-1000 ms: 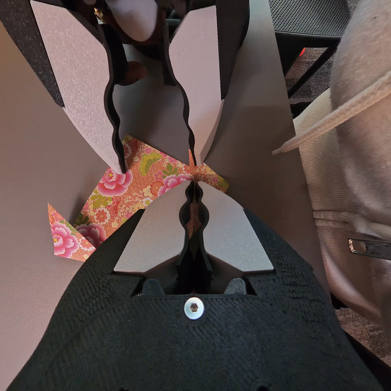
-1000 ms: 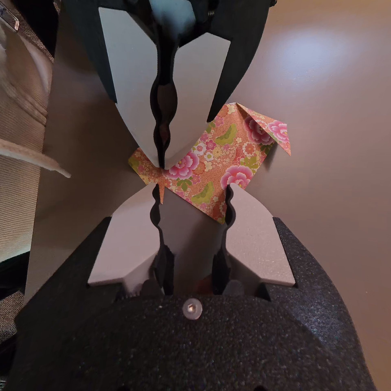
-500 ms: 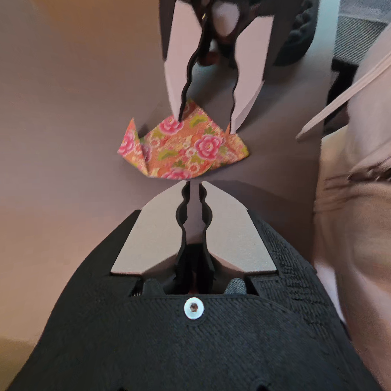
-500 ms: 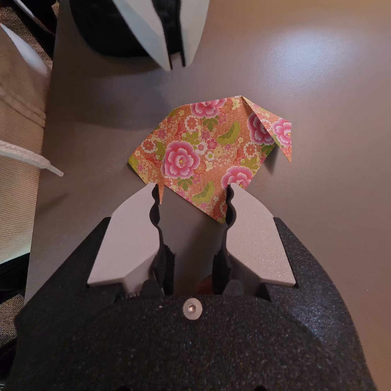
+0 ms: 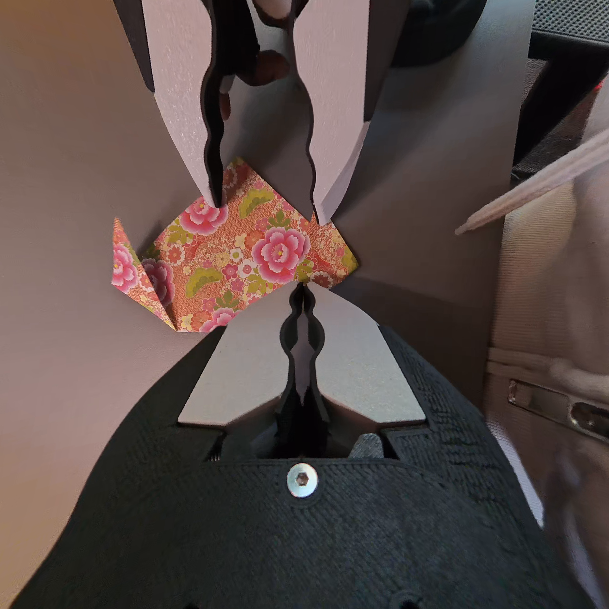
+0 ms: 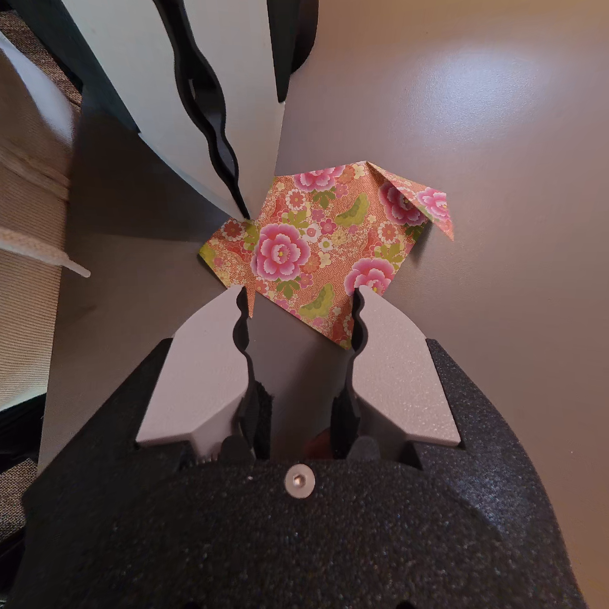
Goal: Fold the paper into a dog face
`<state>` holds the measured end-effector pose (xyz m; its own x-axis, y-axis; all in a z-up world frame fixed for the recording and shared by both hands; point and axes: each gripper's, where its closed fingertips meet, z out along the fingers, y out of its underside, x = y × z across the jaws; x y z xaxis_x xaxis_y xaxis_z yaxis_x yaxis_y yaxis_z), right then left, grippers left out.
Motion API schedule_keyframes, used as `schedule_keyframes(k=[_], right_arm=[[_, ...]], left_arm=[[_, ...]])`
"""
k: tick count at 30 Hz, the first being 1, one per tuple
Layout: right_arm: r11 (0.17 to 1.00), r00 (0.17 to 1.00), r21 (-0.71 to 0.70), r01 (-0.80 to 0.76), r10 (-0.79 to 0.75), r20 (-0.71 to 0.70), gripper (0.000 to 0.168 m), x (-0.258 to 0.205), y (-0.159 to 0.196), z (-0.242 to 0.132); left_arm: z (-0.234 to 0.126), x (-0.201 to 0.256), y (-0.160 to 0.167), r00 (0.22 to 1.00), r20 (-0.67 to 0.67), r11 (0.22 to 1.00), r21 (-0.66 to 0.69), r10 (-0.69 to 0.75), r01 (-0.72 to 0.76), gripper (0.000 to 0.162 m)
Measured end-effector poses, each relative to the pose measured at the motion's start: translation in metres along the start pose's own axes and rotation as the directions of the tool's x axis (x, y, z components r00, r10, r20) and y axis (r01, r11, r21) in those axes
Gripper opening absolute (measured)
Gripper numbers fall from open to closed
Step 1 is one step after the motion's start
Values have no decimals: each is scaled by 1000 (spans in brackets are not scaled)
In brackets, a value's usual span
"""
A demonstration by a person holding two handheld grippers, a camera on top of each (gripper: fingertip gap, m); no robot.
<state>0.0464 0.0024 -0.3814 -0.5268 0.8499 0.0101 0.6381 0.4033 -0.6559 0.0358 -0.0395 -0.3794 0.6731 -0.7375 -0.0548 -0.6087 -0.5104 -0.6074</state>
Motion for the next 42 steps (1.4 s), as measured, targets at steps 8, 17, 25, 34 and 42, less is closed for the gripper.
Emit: schedule_keyframes(k=[8, 17, 25, 34, 42], right_arm=[[1000, 1000, 1, 0, 0, 0, 61, 0, -1, 0], [1000, 1000, 2, -1, 1, 0, 61, 1, -1, 0], [1000, 1000, 0, -2, 2, 2, 61, 1, -2, 0], [968, 992, 228, 104, -118, 48, 4, -16, -47, -34], [996, 967, 88, 29, -50, 248, 0, -43, -41, 0]], left_arm=[[3, 1, 3, 998, -40, 998, -13, -56, 56, 0], [3, 1, 4, 990, -81, 993, 2, -119, 119, 0], [3, 1, 4, 979, -127, 986, 19, -162, 165, 0], [3, 1, 4, 963, -174, 978, 17, -204, 210, 1], [3, 1, 4, 961, -186, 977, 21, -207, 214, 1]])
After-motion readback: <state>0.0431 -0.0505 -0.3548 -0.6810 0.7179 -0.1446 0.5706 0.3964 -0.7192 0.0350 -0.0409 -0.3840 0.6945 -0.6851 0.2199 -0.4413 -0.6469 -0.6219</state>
